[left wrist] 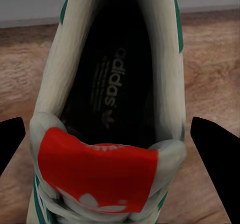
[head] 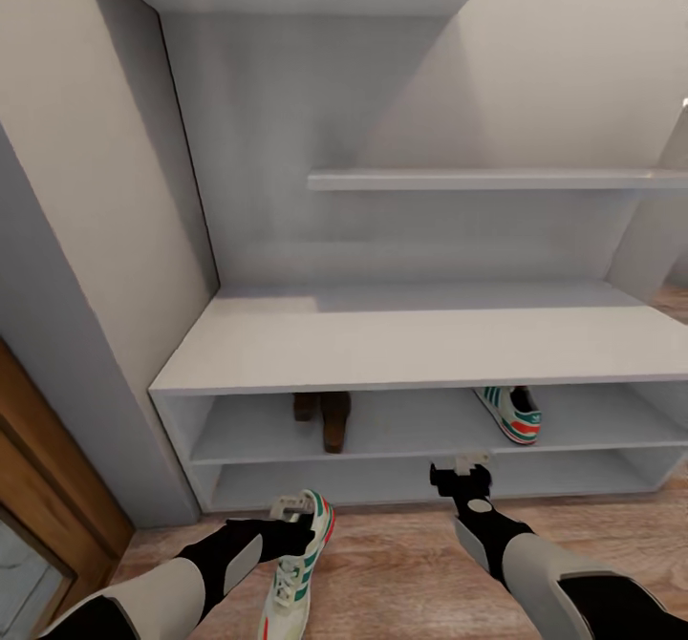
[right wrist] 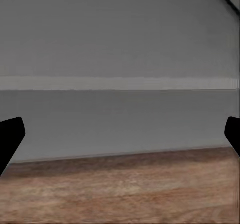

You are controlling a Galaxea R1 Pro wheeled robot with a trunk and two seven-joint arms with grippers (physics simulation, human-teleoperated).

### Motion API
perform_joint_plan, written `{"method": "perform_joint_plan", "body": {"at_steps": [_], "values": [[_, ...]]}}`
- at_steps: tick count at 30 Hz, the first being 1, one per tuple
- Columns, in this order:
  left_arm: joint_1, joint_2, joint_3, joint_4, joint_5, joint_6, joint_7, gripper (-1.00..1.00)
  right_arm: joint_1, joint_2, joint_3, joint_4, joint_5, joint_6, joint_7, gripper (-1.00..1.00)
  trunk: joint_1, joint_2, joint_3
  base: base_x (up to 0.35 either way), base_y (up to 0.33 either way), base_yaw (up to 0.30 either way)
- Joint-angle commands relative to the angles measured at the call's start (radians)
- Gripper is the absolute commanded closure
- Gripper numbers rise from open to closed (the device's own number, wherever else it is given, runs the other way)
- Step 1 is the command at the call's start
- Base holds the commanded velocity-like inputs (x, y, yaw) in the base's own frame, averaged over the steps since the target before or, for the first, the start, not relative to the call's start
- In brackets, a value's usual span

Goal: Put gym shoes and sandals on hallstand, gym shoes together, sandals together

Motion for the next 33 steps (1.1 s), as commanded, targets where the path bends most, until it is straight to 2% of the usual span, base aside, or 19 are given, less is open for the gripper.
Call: {"method": "perform_joint_plan", "body": {"at_steps": [1,11,33], "values": [[0.0,-0.001,0.0,0.0,0.0,0.0,0.0,1.0,0.001,-0.002,0.0,0.003,0.0,0.0,0.0,-1.0,0.0,0.0,0.0,-0.084,-0.032,0.0],[0.0,-0.001,0.0,0.0,0.0,0.0,0.001,1.0,0.004,-0.009,0.001,0.014,0.002,0.0,0.001,-1.0,0.0,0.0,0.0,-0.114,-0.031,0.0],[0.0,-0.001,0.0,0.001,0.0,-0.003,0.002,1.0,0.005,-0.009,0.002,0.015,0.004,0.0,0.002,-1.0,0.0,0.0,0.0,-0.009,-0.002,0.0]]}}
